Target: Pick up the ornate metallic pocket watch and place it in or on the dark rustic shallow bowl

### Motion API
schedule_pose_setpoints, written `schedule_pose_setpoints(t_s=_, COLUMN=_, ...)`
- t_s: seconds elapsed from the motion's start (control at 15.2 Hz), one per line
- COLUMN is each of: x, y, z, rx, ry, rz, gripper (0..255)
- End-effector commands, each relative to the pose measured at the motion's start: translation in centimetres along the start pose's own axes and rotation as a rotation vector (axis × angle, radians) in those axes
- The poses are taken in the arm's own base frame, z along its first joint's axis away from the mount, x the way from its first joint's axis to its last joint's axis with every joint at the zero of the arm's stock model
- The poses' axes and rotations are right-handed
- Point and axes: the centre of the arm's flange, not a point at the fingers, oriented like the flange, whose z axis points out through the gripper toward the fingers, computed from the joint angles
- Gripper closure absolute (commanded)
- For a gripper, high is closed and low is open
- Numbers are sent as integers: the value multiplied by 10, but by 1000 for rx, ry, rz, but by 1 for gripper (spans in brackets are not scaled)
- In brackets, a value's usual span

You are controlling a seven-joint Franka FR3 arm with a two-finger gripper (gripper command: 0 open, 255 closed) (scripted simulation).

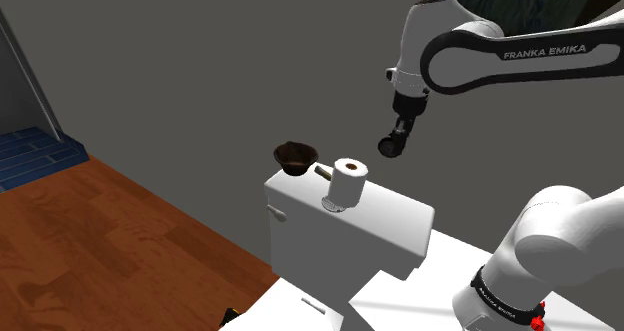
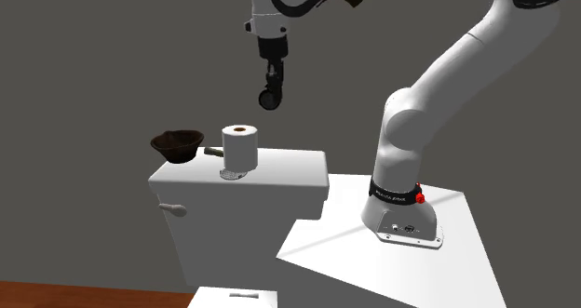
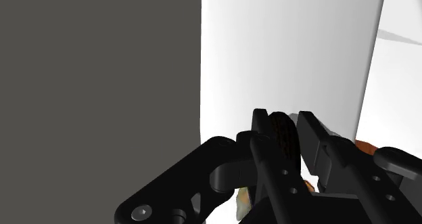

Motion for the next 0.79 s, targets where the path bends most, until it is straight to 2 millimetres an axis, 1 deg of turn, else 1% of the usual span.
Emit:
schedule_pose_setpoints(t_s=0.0, x=27, y=-3, z=-1, rx=1, ry=1, rz=0, gripper=255)
schedule_pose_setpoints(t_s=0.73, x=171, y=-14, z=-12, rx=1, ry=1, rz=0, gripper=255)
